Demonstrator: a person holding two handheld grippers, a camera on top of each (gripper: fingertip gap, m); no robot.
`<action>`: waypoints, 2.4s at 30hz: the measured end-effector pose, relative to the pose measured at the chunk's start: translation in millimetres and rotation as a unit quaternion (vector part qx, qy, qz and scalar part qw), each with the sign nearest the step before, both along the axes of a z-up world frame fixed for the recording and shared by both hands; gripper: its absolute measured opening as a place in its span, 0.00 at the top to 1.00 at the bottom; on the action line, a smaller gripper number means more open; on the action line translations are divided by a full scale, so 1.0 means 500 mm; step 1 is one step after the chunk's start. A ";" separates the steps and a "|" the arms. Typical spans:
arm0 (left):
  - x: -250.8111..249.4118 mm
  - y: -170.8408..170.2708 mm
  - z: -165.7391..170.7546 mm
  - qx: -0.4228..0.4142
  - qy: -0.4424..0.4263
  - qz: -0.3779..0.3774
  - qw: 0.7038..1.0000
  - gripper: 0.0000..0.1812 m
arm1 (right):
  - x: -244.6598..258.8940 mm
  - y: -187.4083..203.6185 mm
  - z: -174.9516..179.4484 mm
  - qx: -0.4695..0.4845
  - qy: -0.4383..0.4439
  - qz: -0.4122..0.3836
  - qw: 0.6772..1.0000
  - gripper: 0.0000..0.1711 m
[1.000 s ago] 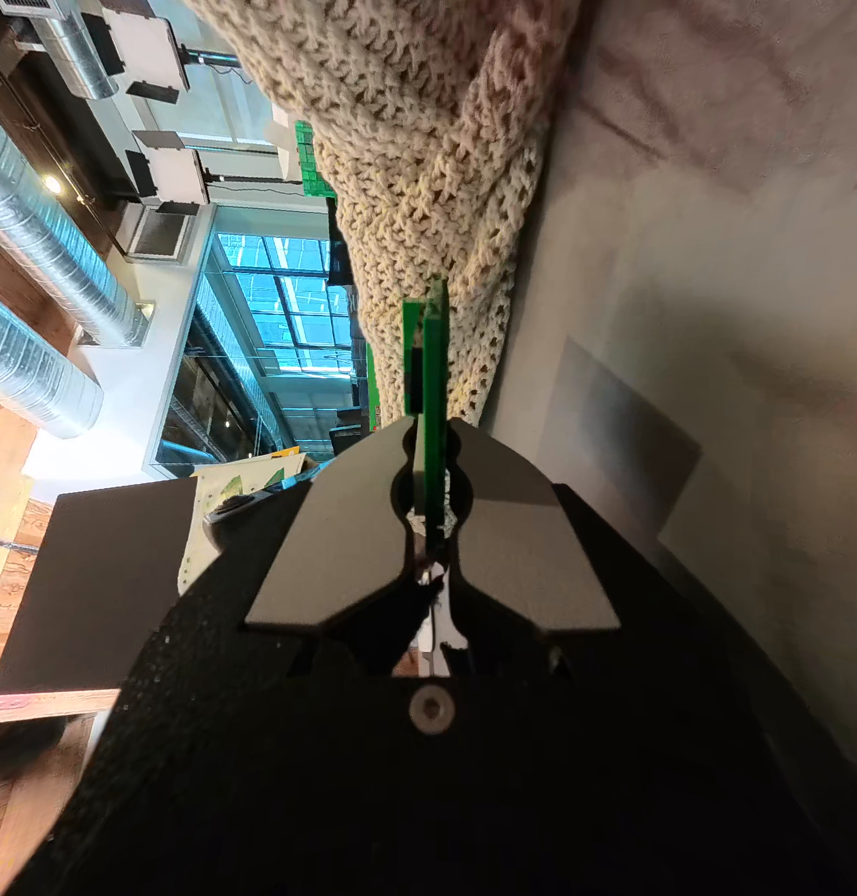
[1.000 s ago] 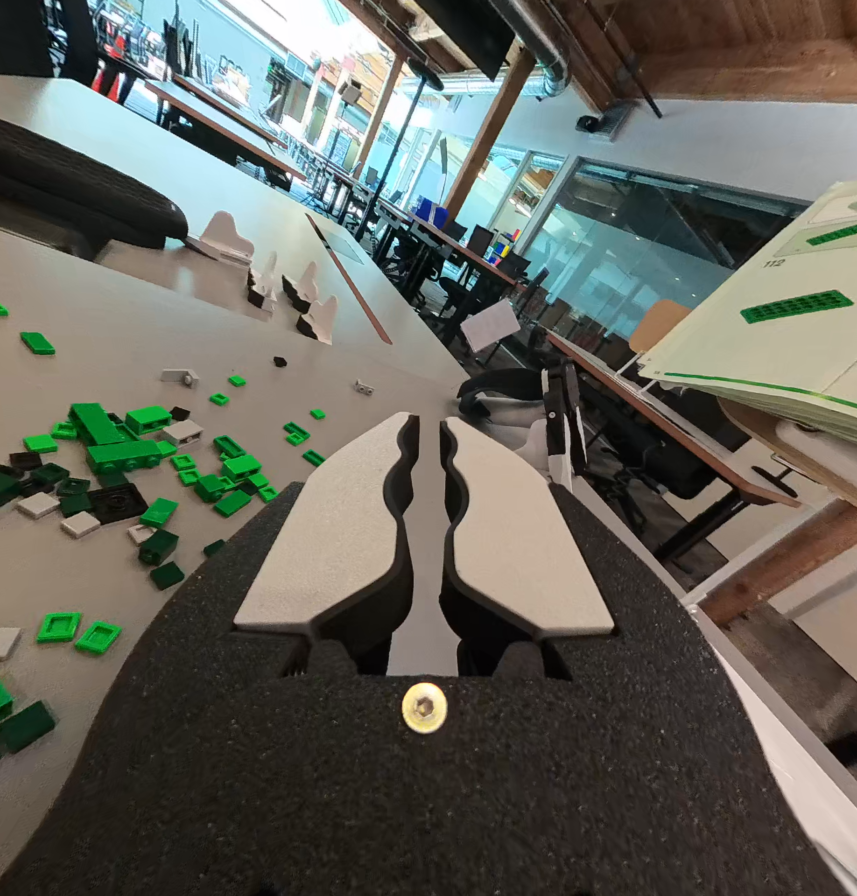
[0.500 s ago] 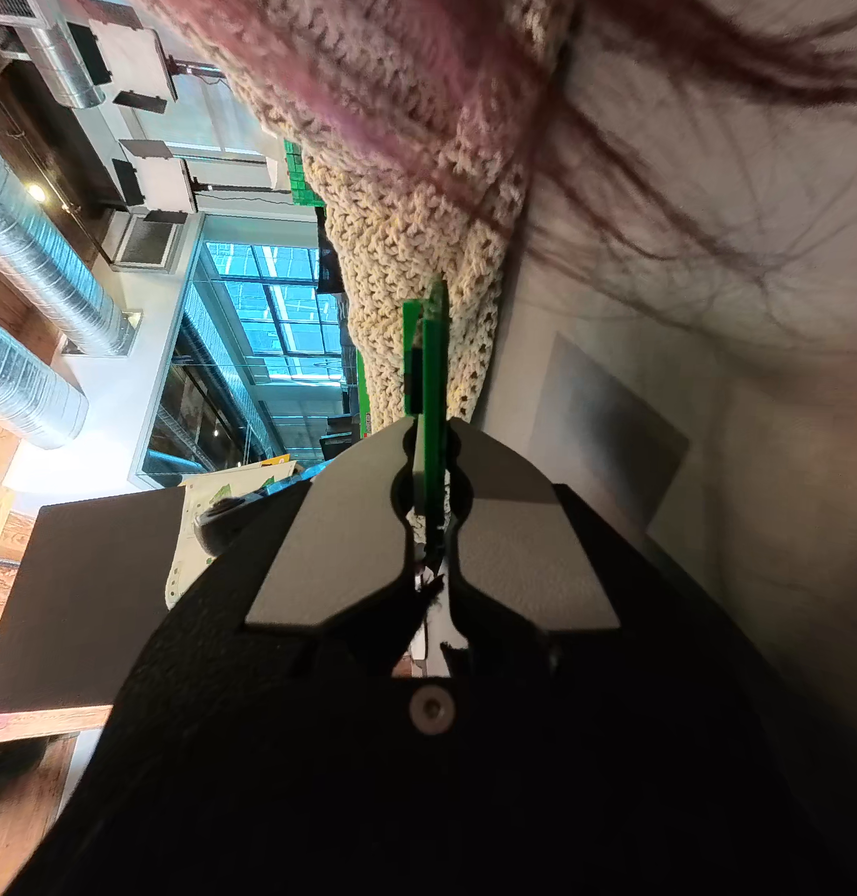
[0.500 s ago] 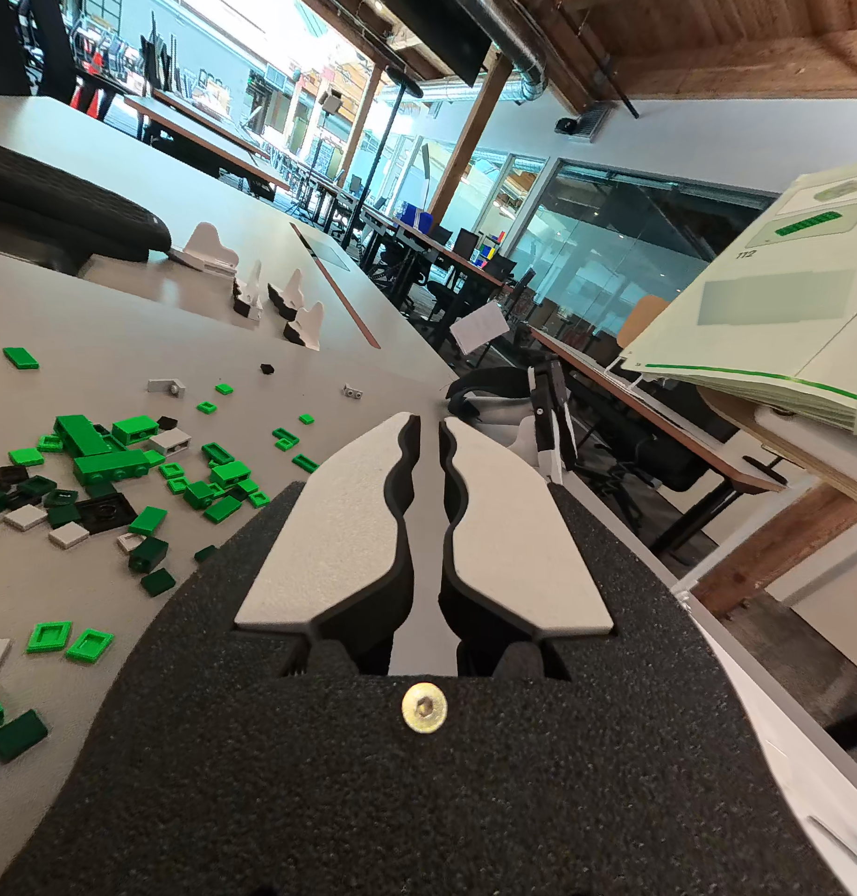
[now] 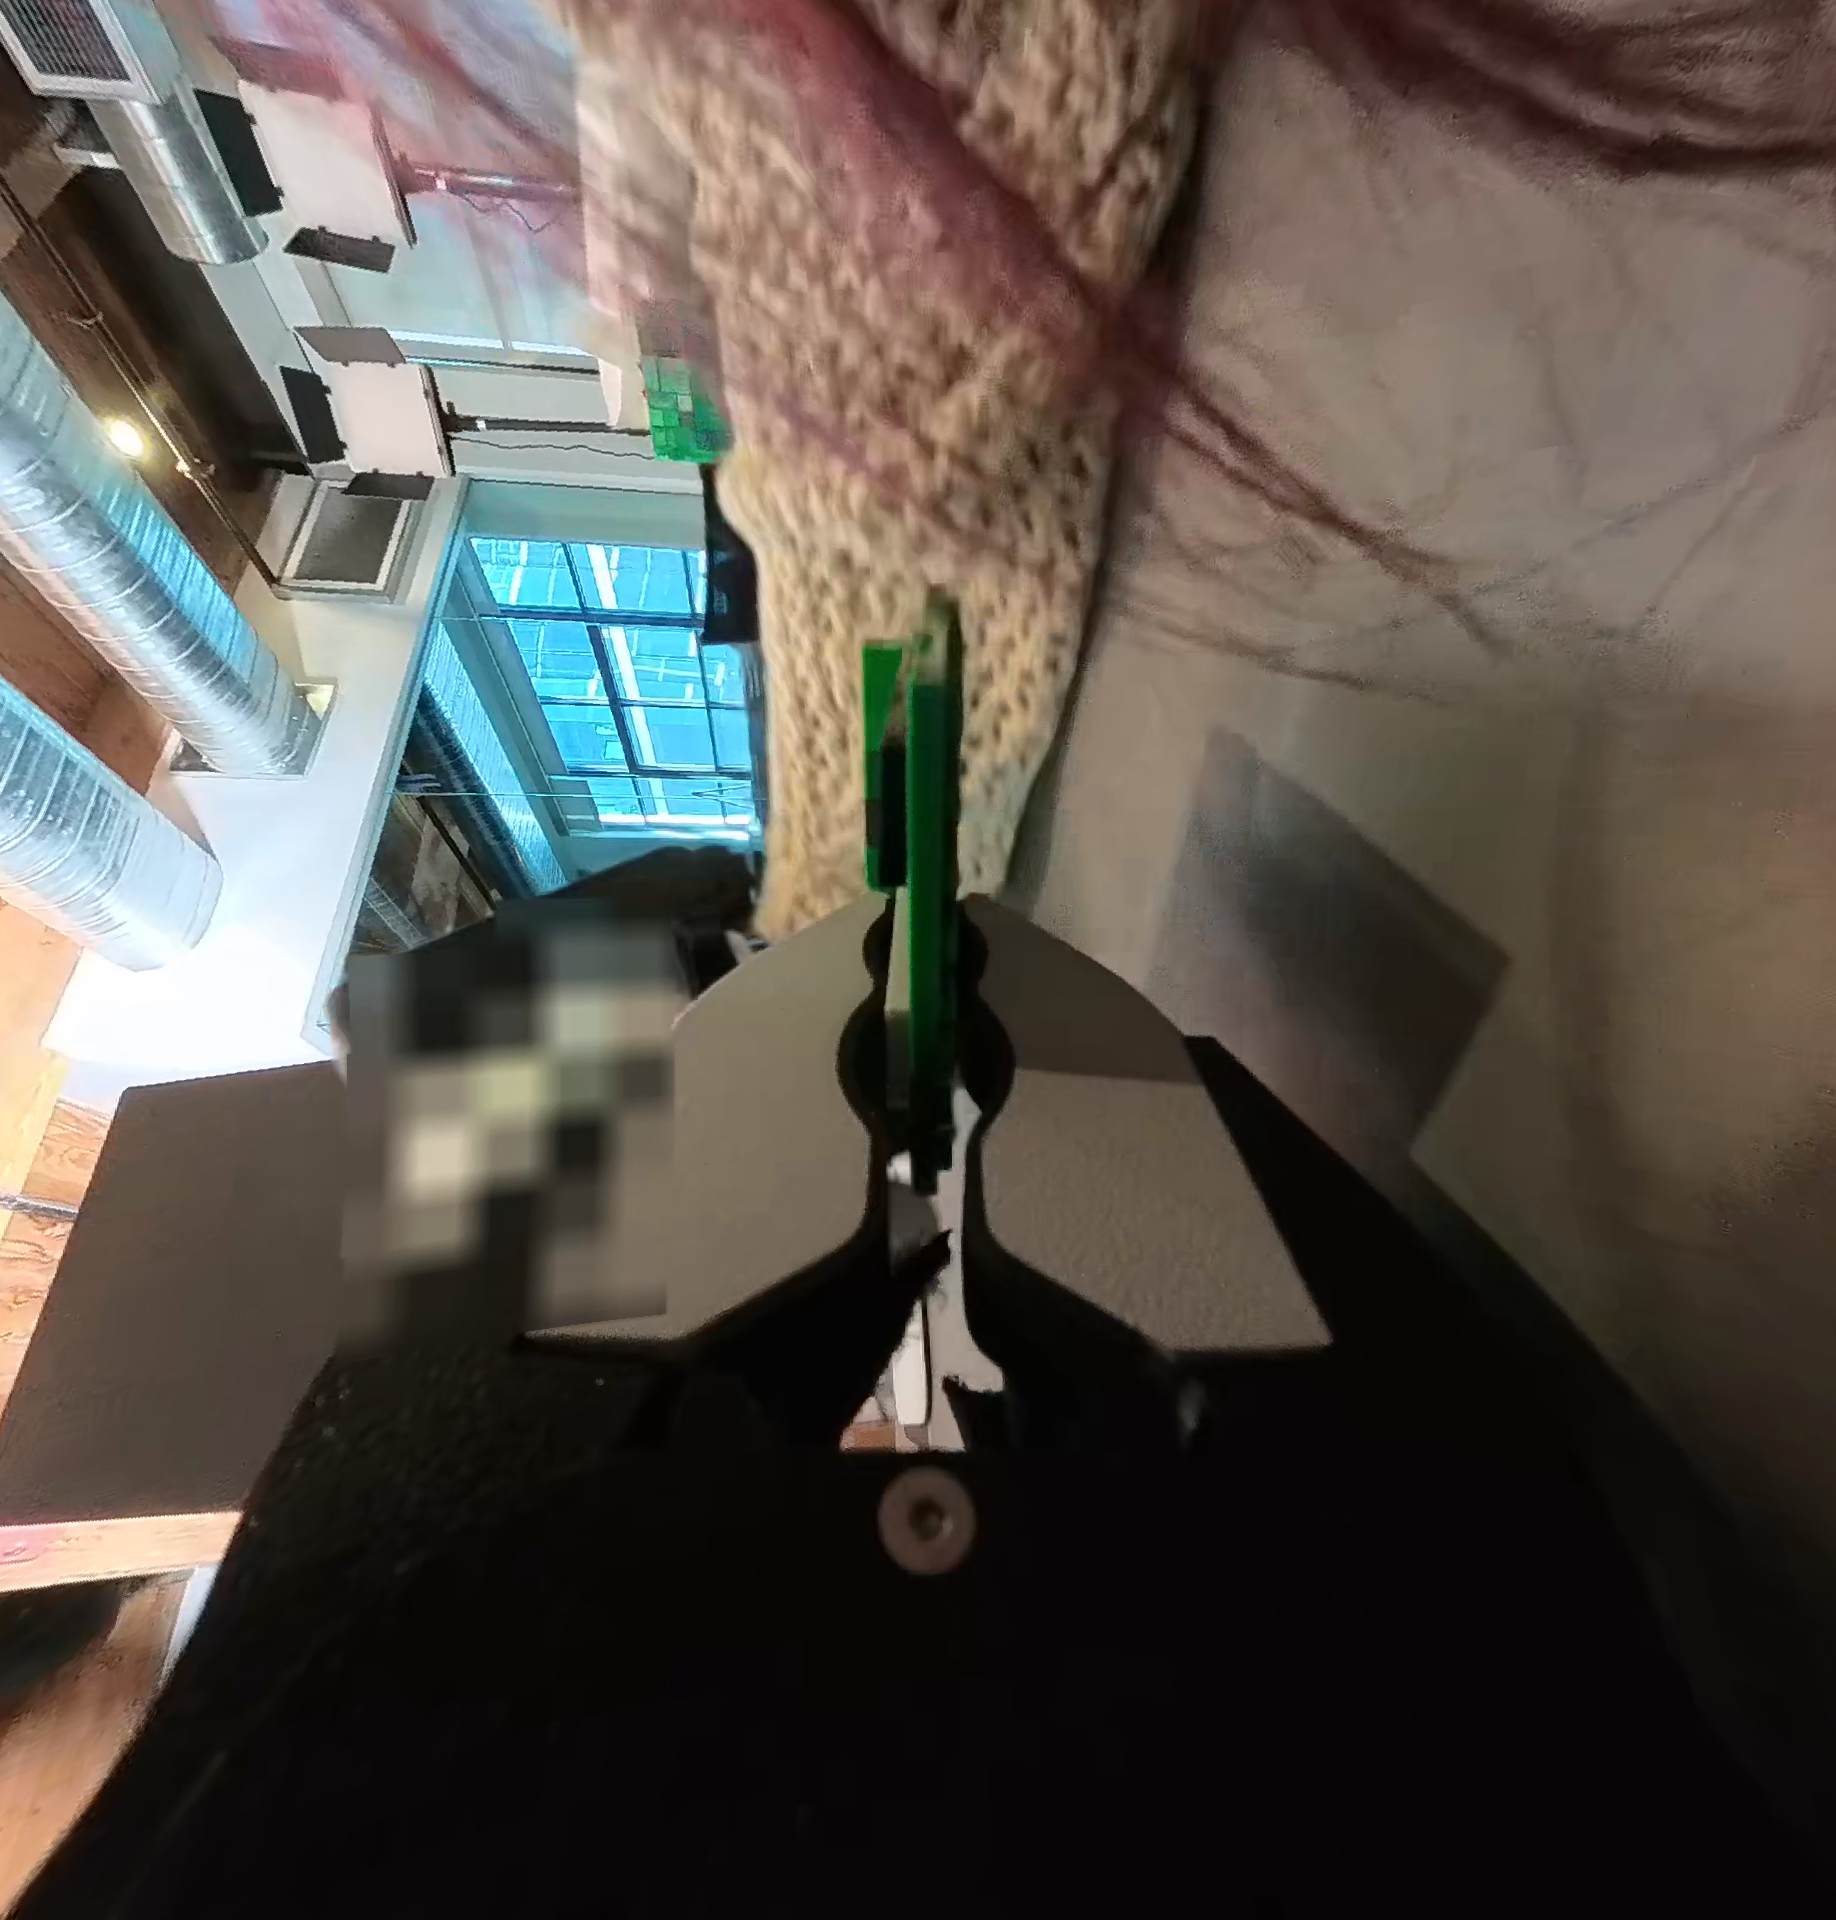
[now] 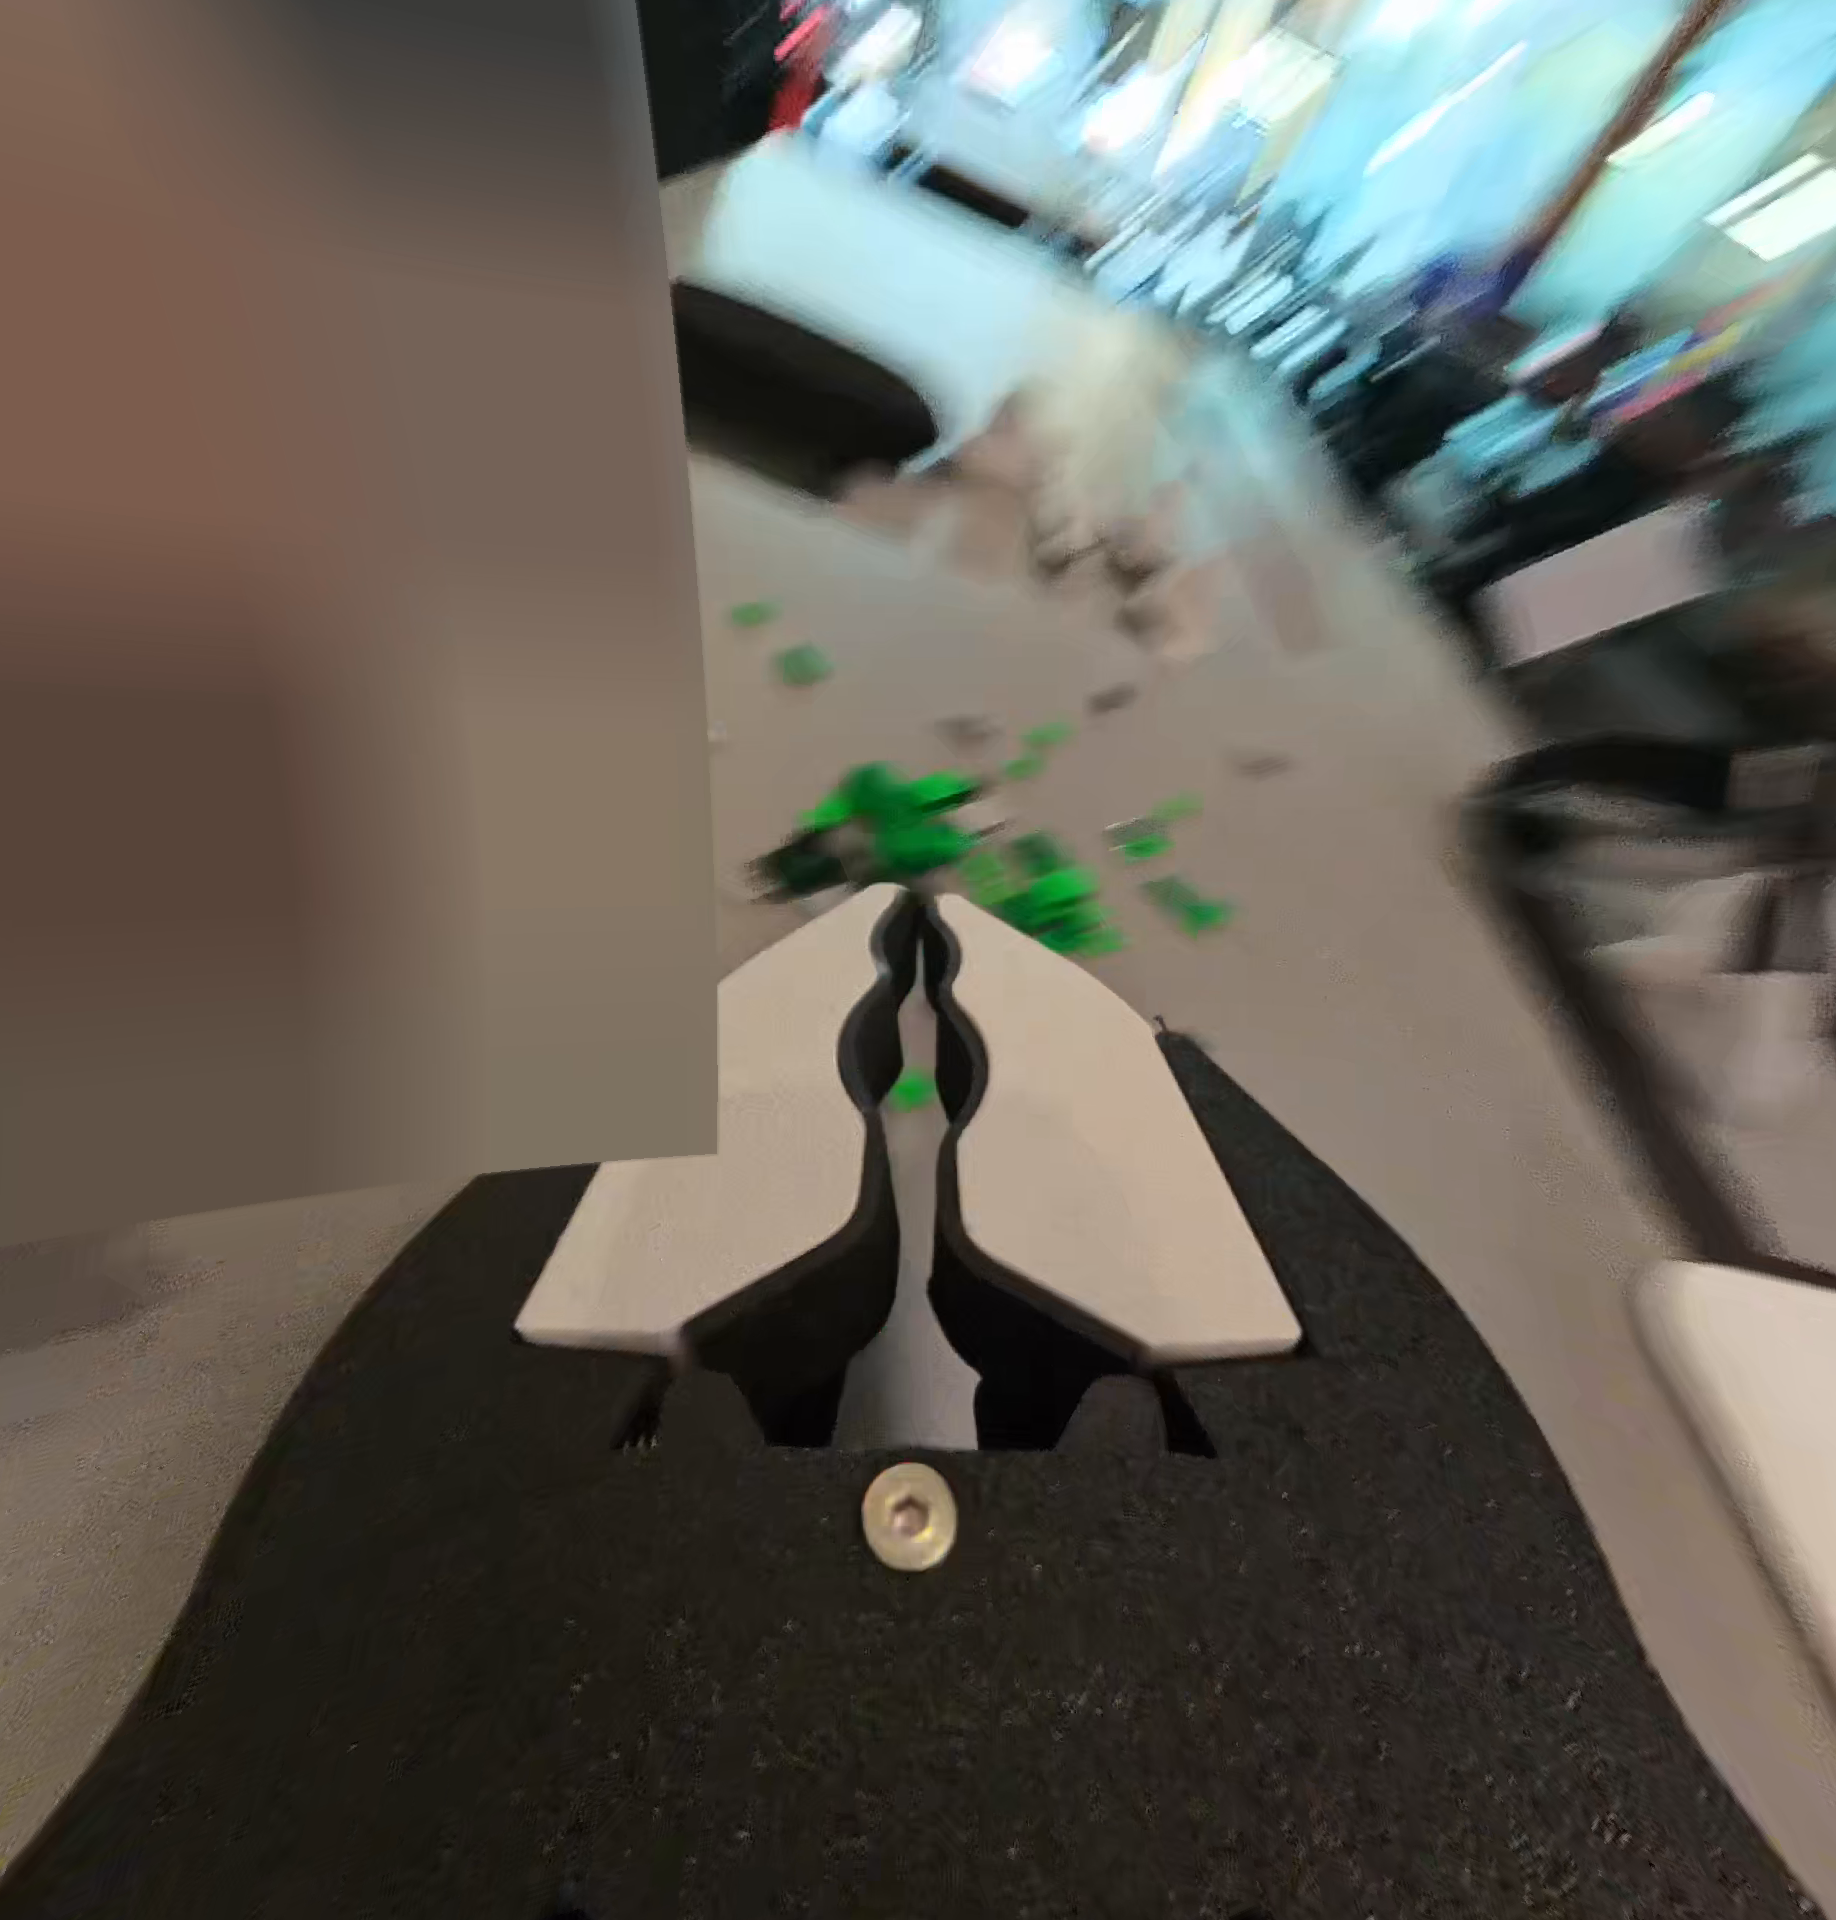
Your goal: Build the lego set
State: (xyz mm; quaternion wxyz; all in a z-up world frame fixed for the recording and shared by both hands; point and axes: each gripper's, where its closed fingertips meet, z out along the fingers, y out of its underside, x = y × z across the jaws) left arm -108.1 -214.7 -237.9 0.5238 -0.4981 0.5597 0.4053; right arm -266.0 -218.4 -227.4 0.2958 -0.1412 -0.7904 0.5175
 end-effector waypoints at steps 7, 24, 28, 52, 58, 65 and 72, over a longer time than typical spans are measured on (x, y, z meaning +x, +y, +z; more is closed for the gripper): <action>0.004 -0.001 -0.006 -0.007 0.002 -0.005 1.000 0.95 | 0.106 -0.025 -0.100 0.133 -0.167 0.003 0.977 0.93; -0.004 0.000 -0.008 -0.007 0.012 0.009 1.000 0.95 | 0.113 -0.001 -0.095 0.187 -0.211 -0.038 0.959 0.96; -0.042 0.009 0.018 0.013 -0.020 0.063 0.998 0.95 | 0.179 0.053 -0.052 0.235 -0.260 -0.032 0.936 0.96; -0.129 0.029 0.004 -0.017 -0.041 0.169 0.985 0.95 | 0.288 0.063 -0.001 0.291 -0.329 -0.046 0.897 0.96; -0.123 0.030 0.001 -0.017 -0.023 0.167 0.986 0.96 | 0.288 0.062 -0.009 0.324 -0.337 -0.077 0.880 0.96; -0.127 0.032 -0.001 -0.017 -0.009 0.178 0.984 0.96 | 0.283 0.054 -0.011 0.315 -0.346 -0.085 0.880 0.96; -0.130 0.033 -0.003 -0.016 0.011 0.190 0.982 0.96 | 0.274 0.057 -0.016 0.296 -0.377 -0.128 0.868 0.96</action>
